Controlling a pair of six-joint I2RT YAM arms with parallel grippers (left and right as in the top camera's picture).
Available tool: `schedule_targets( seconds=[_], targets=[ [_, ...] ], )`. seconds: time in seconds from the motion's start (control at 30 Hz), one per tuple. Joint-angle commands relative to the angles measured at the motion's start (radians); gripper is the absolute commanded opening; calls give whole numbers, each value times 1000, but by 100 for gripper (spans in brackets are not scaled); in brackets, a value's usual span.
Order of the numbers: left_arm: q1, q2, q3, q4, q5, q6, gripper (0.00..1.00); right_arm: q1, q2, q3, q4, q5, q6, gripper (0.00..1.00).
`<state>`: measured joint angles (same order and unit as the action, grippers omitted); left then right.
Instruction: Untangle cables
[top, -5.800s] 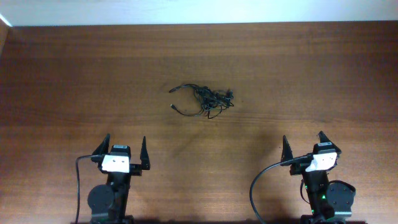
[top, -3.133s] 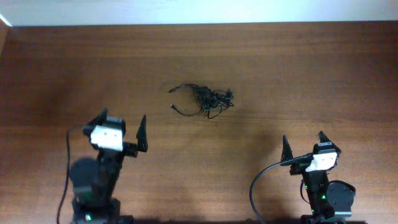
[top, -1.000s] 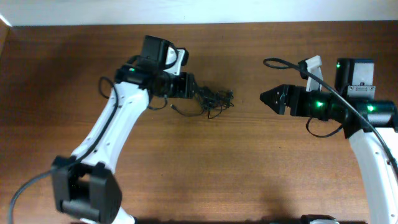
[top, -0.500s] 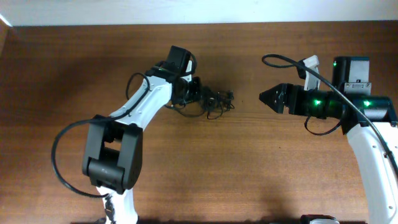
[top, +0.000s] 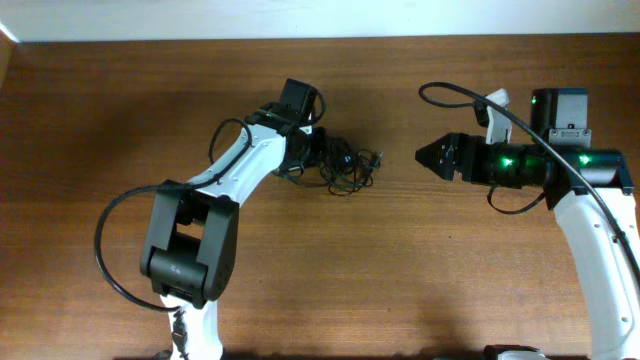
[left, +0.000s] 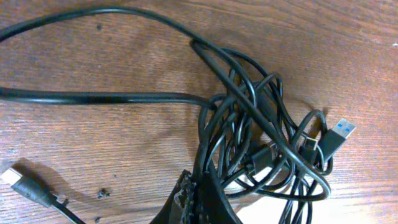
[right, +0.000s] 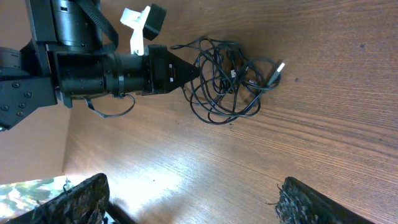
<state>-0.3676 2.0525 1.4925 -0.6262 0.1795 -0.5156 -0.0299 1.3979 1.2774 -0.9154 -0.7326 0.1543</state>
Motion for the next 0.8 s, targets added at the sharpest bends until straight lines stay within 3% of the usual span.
schedule_targets(
  seconds=[0.0, 0.23, 0.43, 0.57, 0.77],
  targets=[
    [0, -25, 84, 2, 85, 147, 0, -3, 5, 17, -1, -16, -6, 89],
    [6, -229, 207, 8, 399, 488, 0, -3, 5, 17, 63, -79, 46, 89],
    [42, -282, 206, 4, 630, 490, 0, 29, 5, 17, 238, -147, 177, 86],
    [72, -282, 206, -22, 628, 469, 0, 93, 5, 17, 308, -142, 181, 79],
    [69, -282, 206, -41, 605, 346, 0, 220, 6, 17, 332, 100, 248, 70]
  ],
)
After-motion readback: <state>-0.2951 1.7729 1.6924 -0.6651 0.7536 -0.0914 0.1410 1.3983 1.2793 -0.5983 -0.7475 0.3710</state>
